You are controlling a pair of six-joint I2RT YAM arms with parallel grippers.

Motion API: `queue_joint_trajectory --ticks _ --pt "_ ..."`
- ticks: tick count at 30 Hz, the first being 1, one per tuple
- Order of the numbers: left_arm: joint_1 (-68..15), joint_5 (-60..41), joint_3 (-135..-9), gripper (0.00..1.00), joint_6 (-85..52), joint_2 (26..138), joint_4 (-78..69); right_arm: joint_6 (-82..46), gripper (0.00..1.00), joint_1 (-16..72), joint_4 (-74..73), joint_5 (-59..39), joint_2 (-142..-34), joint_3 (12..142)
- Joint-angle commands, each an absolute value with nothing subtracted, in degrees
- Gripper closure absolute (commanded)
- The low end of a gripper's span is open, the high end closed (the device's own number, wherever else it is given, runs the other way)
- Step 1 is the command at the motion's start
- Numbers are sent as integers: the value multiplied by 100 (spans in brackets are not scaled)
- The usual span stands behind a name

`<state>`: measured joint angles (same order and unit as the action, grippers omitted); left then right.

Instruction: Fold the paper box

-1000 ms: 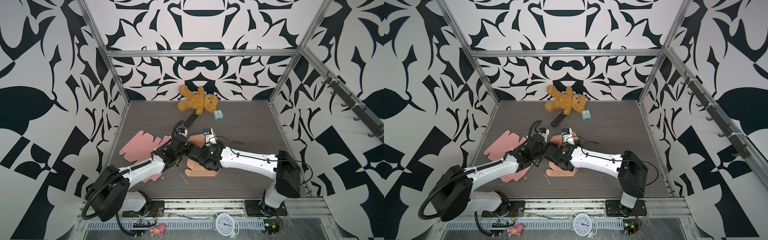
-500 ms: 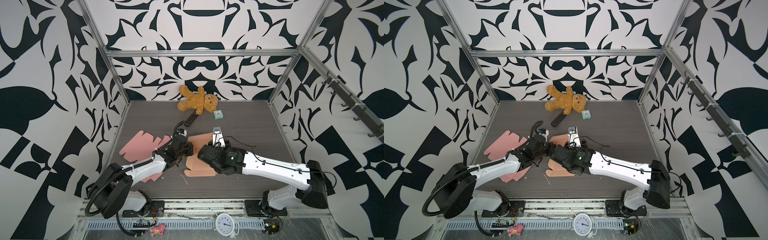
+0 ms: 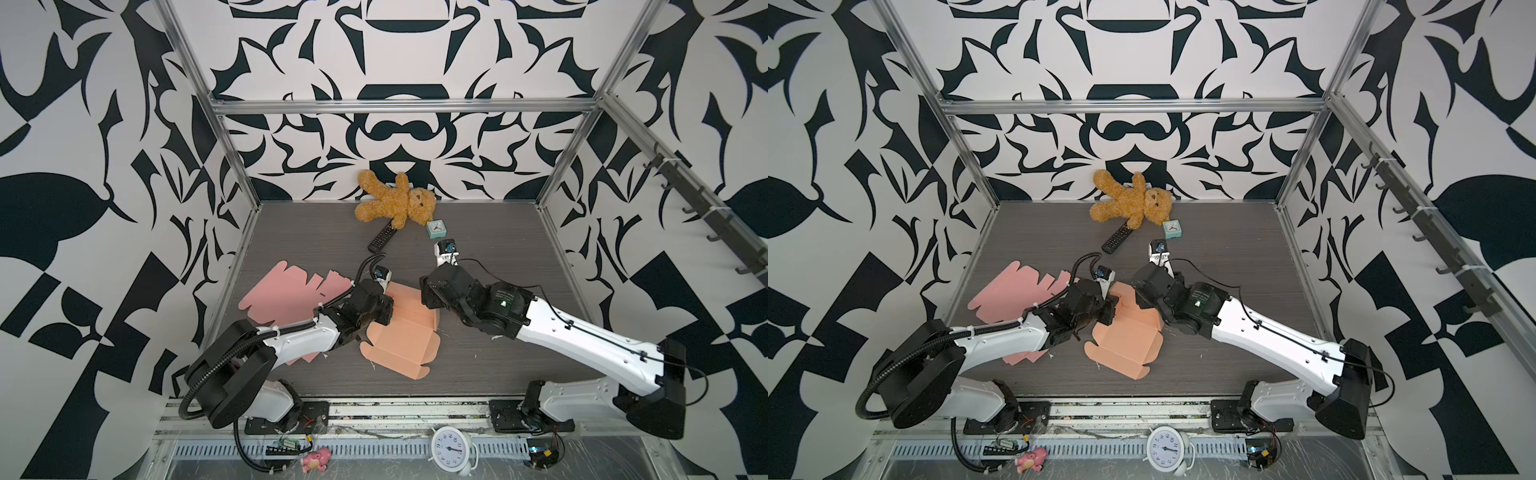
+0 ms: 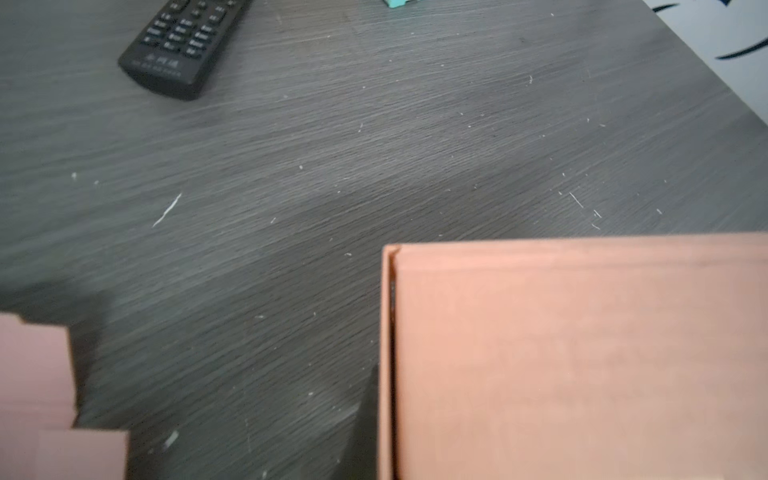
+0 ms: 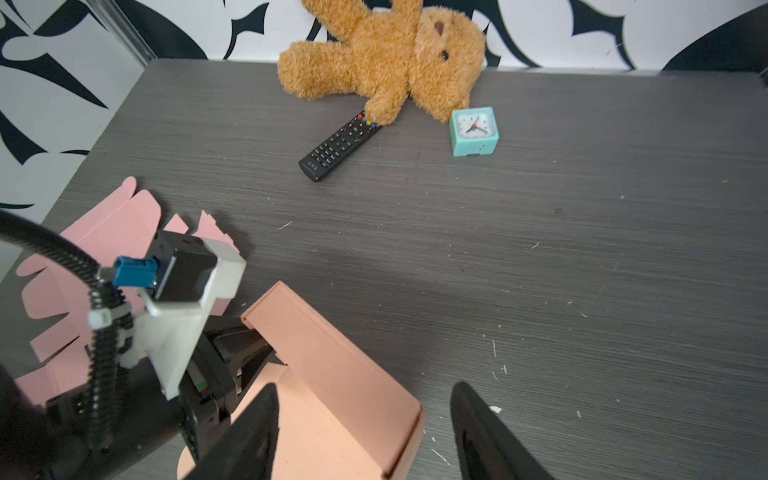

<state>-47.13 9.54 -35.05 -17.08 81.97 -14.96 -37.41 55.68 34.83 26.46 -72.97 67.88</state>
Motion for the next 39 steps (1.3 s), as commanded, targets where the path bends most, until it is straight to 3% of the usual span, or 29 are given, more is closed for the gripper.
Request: queue_joint_trajectory --ticks 1,26,39 --pt "-4857 1072 -3421 97 -1018 8344 -2124 -3434 33 5270 3245 1689 -7452 6691" --pt "-5254 1393 -3152 88 -251 9486 -3933 -3328 31 4641 2537 458 -7779 5550" --pt "-5282 1507 -2894 74 -356 9496 -4355 -3126 26 4640 2713 277 -7864 5618"
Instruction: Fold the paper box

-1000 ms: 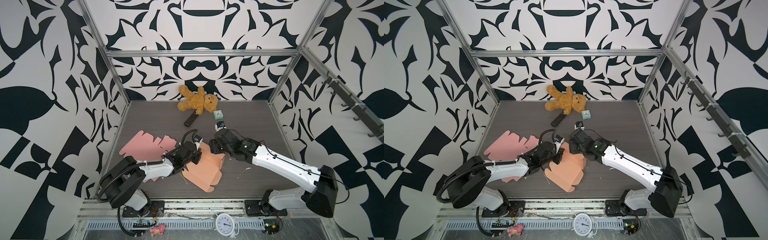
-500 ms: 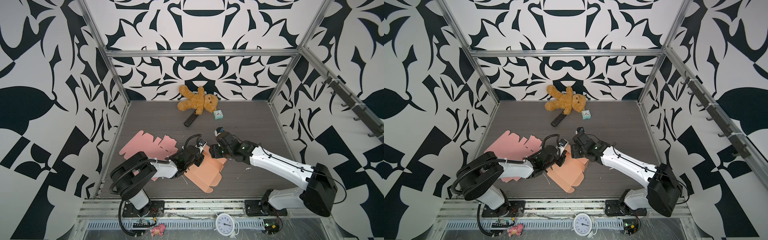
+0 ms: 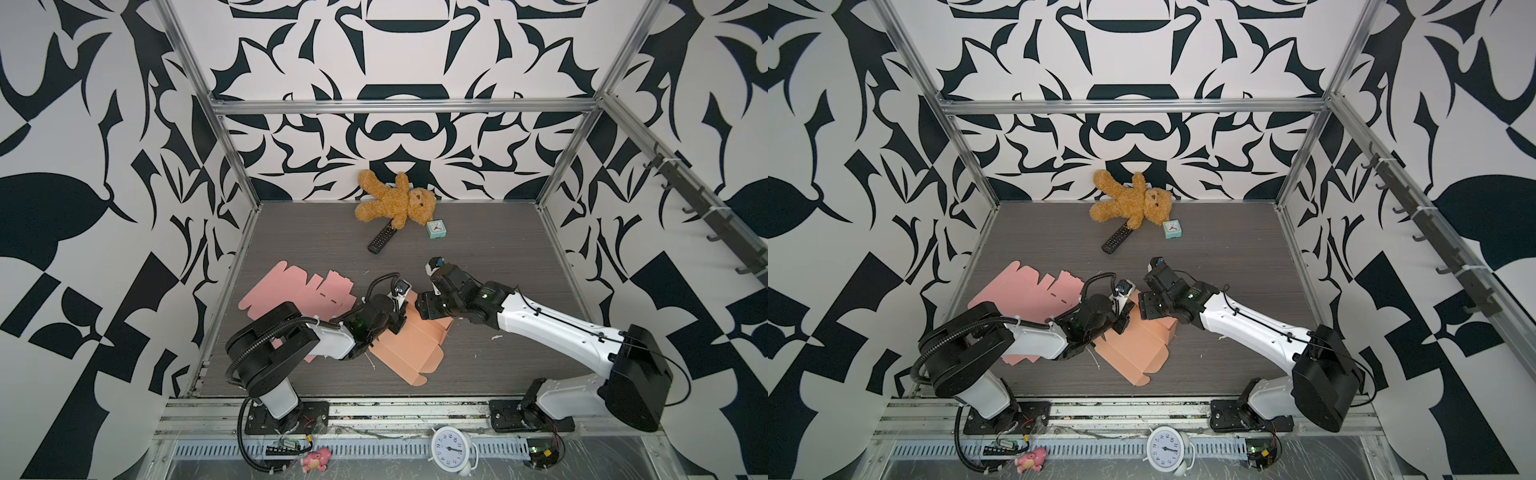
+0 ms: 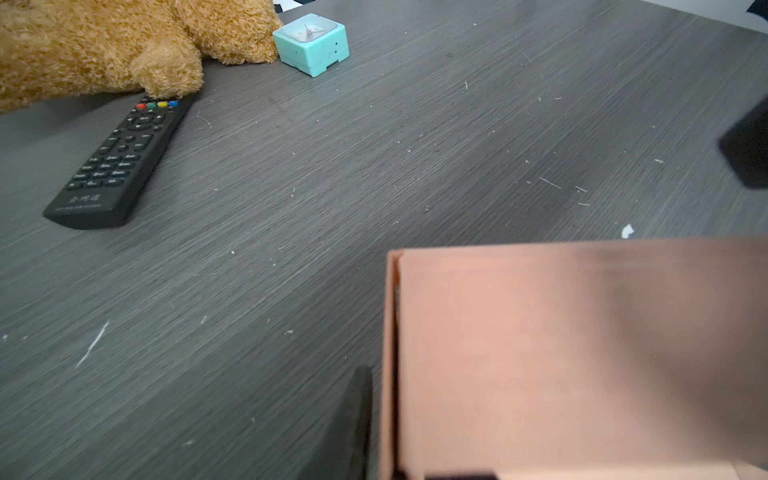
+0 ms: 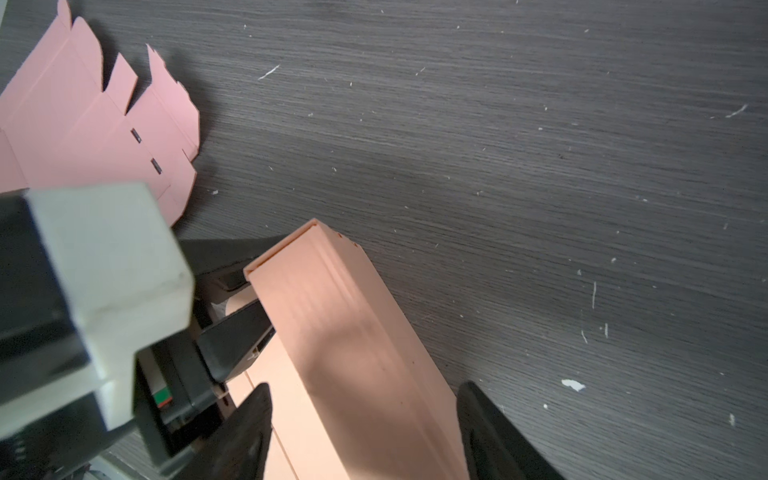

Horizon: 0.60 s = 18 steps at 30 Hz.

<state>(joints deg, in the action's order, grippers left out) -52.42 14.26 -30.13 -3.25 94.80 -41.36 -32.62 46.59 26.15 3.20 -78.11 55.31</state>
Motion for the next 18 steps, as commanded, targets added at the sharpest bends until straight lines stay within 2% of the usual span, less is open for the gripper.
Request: queue_joint_trajectory --ticks 1,10,18 --pt "-5299 1535 -2871 73 -382 9465 -4358 -3101 26 4639 2754 272 -7899 5652" --pt "-5518 1639 -2414 57 -836 9099 -4568 -2996 18 4648 2968 312 -8116 5810" --pt "-5537 1569 -2303 51 -1377 8438 -3813 -2971 18 4645 3046 505 -8236 5788"
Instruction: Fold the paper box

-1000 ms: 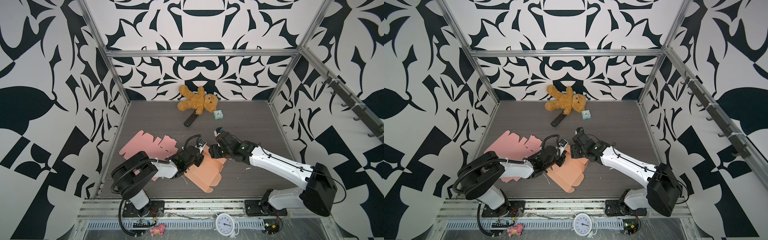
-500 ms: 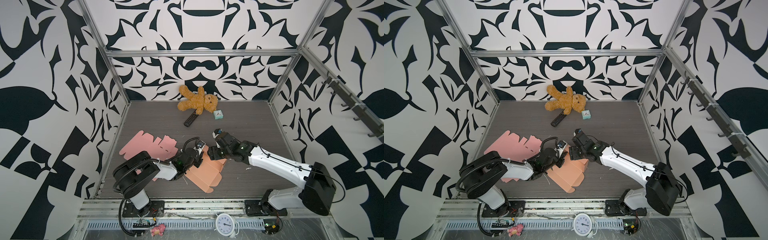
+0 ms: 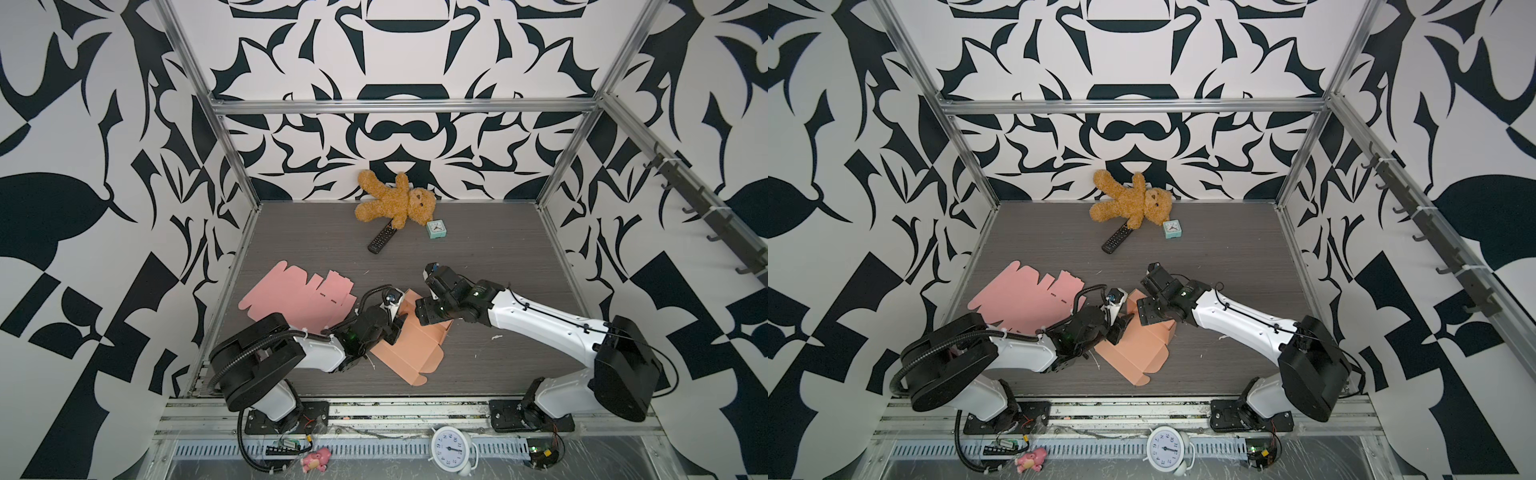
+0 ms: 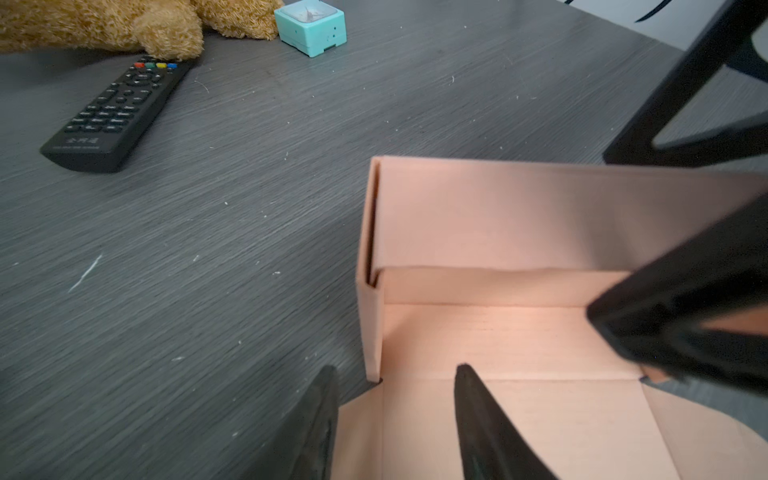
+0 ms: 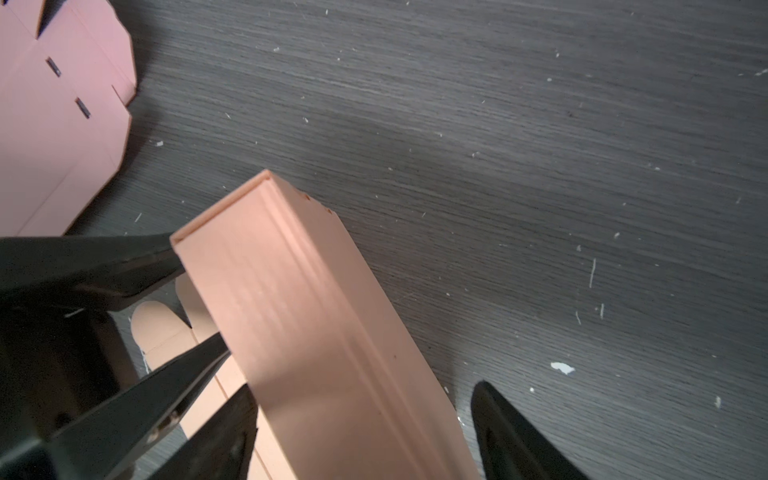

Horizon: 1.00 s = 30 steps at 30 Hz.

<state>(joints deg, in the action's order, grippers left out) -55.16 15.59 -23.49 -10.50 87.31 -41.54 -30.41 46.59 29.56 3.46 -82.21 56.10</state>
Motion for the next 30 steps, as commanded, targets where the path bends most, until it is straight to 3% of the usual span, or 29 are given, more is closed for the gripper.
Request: queue_joint_trajectory --ticks 1,6,10,14,21,30 --pt "-5537 1552 -2311 50 -1463 8308 -3608 -2971 18 4648 3035 501 -8244 5779" --pt "-5539 1617 -2814 49 -2174 7612 -1403 -2971 19 4646 2900 439 -8268 5722" --pt "-5537 1554 -2809 45 -2688 6965 -504 -2953 21 4647 2862 422 -8362 5739" --pt "-5537 1262 -2770 39 -2961 6479 -42 -2953 29 4641 2806 396 -8462 5774" --pt "-5535 519 -2916 37 -3027 5889 293 -2954 33 4614 2745 352 -8564 5787" --pt "-5537 650 -3050 34 -3258 5073 1225 -3044 36 4377 2481 14 -8393 5547"
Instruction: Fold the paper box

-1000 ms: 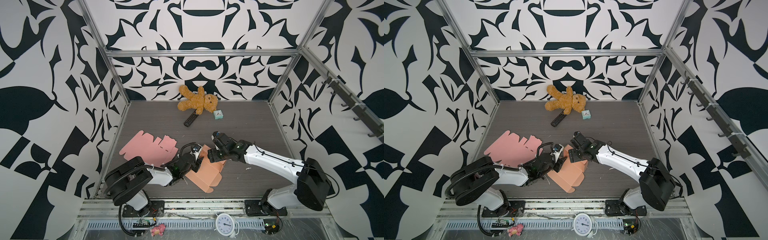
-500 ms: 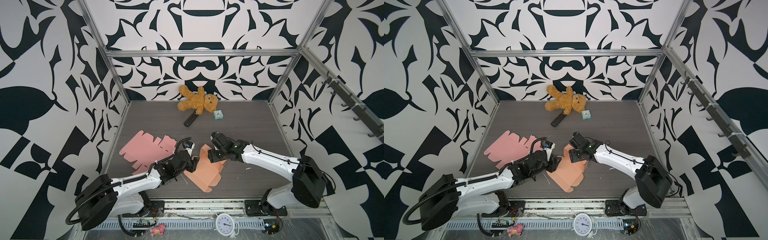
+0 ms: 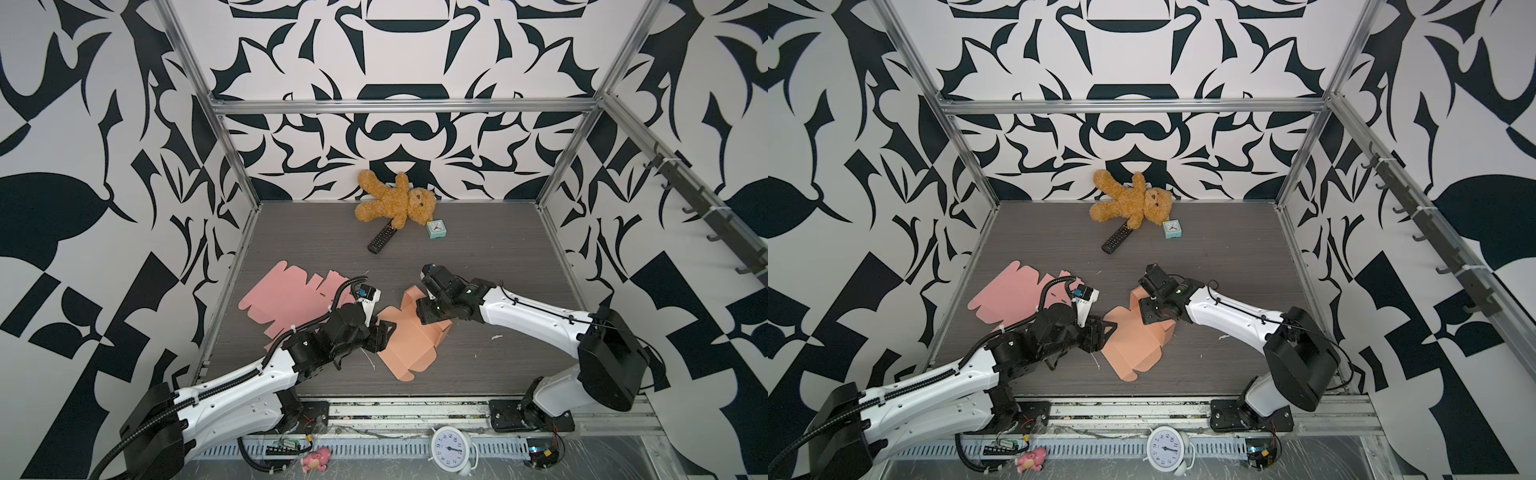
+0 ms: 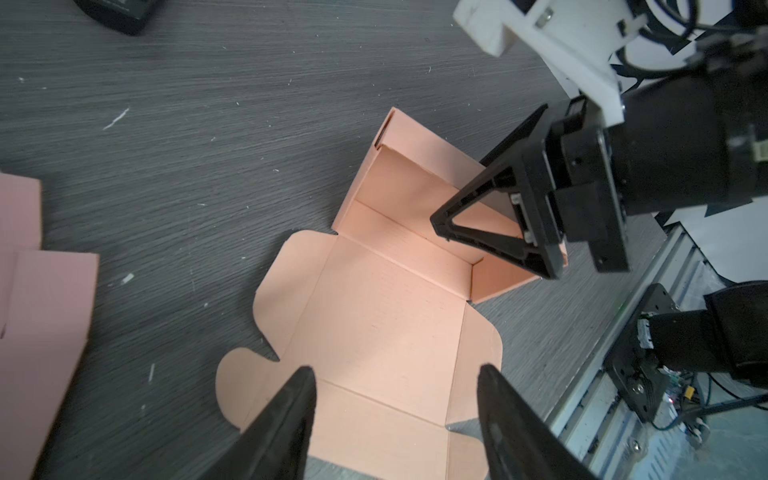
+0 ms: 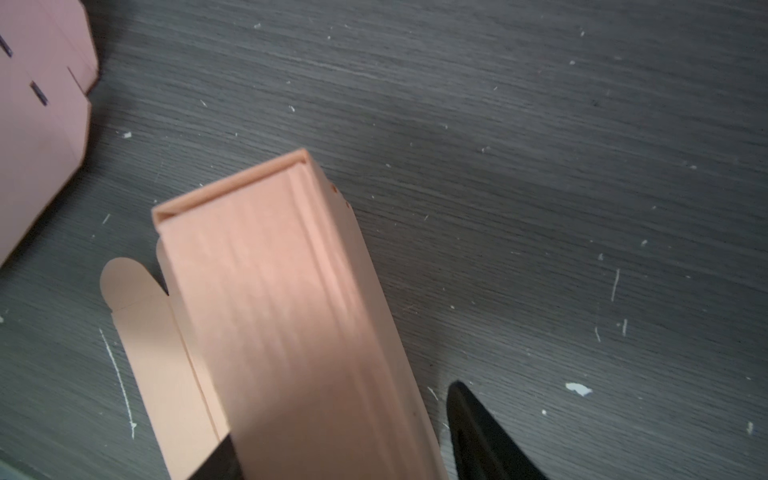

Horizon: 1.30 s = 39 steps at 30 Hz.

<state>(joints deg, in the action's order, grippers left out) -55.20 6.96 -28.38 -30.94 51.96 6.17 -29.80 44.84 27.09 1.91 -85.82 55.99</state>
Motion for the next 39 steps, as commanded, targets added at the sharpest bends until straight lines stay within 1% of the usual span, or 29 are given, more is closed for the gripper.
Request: queue_joint_trajectory --ticks 1,6,12,16,19,23,26,29,39 --pt "-5537 650 -3115 34 -3285 5040 1393 -3058 36 4346 2440 -27 -8369 5516" --pt "-5453 460 -3370 34 -3403 5082 1922 -3118 38 4087 2228 -331 -8282 5308" --pt "-5100 -15 -3411 34 -3599 5178 2046 -3221 41 3805 1905 -706 -8120 4993" --pt "-4588 -475 -3209 34 -3702 5104 1937 -3279 42 3604 1698 -970 -8024 4798" --pt "-3995 -1125 -2907 33 -3850 5030 1672 -3395 43 3441 1475 -1218 -7972 4640" --pt "-3446 -1795 -2546 30 -4148 4970 1196 -3504 43 3326 1261 -1408 -7945 4528" --pt "-3396 -1935 -2572 20 -4182 5098 1155 -3524 43 3261 1178 -1527 -7944 4490" --pt "-3395 -2001 -2606 16 -4204 5292 1135 -3498 43 3164 1156 -1578 -7934 4457" --pt "-3393 -2058 -2372 16 -4632 5571 589 -3616 43 2851 714 -1952 -7926 4093"
